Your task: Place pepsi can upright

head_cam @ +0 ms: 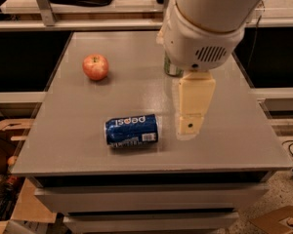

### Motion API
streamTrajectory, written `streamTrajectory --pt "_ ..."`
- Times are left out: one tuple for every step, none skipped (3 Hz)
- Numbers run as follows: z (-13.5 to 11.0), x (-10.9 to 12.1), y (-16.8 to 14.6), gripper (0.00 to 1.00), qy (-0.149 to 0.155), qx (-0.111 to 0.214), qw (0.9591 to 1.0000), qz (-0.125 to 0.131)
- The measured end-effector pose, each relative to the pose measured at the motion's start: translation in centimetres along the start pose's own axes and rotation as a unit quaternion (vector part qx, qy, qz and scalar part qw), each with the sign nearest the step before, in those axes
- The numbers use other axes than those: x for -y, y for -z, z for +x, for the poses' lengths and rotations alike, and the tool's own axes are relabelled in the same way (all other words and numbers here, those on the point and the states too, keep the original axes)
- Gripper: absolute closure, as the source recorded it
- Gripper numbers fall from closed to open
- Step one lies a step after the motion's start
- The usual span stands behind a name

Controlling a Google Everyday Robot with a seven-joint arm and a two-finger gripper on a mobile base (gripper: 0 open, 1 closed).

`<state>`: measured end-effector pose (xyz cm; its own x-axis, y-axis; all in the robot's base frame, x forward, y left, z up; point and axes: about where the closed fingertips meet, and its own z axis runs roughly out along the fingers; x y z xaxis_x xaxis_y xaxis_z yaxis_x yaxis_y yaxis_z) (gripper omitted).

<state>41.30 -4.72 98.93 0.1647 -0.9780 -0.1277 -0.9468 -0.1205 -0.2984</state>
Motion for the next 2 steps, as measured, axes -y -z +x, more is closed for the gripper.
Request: streamTrajectory --pt "-4.1 0.3 -2.1 0.0 0.045 -0.002 0.9988 -0.017" --pt "-7.8 1.2 -5.1 0.0 0.072 -0.012 0.9965 -0.042"
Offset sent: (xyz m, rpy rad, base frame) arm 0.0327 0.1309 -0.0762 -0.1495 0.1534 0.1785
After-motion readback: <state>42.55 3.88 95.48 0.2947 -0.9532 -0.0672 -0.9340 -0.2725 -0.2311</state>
